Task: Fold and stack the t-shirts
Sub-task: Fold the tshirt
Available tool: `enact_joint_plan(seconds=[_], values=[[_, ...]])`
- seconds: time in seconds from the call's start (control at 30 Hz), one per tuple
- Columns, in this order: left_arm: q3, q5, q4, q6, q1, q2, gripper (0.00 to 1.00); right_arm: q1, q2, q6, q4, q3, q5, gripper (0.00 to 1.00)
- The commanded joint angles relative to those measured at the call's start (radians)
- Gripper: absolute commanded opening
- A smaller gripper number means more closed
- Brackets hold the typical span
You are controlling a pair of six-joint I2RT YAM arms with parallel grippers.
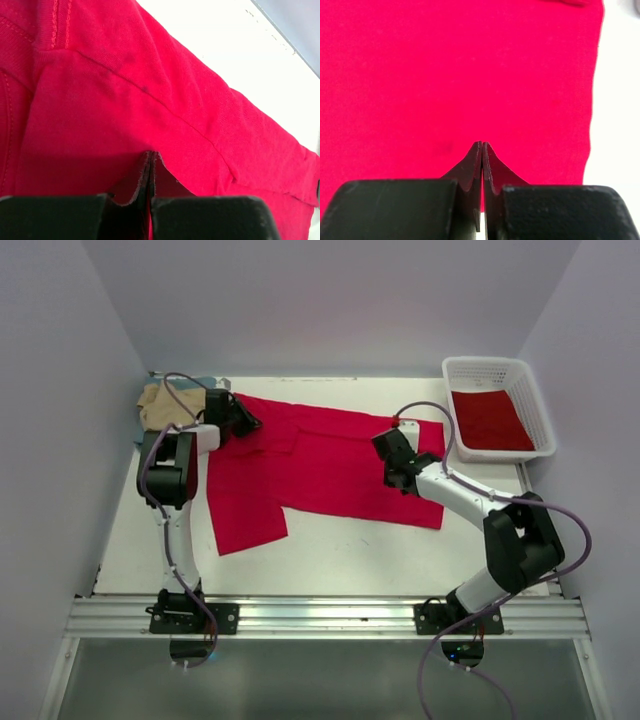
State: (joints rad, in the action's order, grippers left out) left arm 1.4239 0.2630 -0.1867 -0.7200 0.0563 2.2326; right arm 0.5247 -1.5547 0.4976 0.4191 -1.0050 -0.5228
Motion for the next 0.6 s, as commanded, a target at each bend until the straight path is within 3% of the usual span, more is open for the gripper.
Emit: enact_joint_plan(seconds=[0.0,0.13,0.33,0.4,0.47,0.5,0.57], values=[[-0.029,0.016,0.066,-0.013,-0.021,-0.008,0.0,-0.061,-0.024,0.015,0.042,-0.059,-0.028,0.0],[-0.172,-0.017,0.035,0.02,-0.021,-0.169,0.0,-0.12,-0.062,0.044,0.084,-0.075,-0.072,0.0],[-0.456,-0.058,0.058,0.066,-0.021,-0.528,0.0,-0.14,-0.025,0.084,0.144,-0.063,-0.074,0.0],[-0.532,-0.068,0.126,0.103,-0.012,-0.661,0.28,-0.141,0.037,0.093,0.15,-0.02,-0.063,0.03],[-0.568,-0.099,0.183,0.126,0.005,-0.782,0.56,-0.141,0.076,0.091,0.152,0.006,-0.04,0.15],[-0.597,-0.105,0.267,0.146,0.013,-0.824,0.61,-0.14,0.096,0.091,0.164,0.028,-0.031,0.25],[-0.611,-0.12,0.349,0.172,0.06,-0.94,0.73,-0.135,0.152,0.094,0.184,0.048,0.01,0.33]])
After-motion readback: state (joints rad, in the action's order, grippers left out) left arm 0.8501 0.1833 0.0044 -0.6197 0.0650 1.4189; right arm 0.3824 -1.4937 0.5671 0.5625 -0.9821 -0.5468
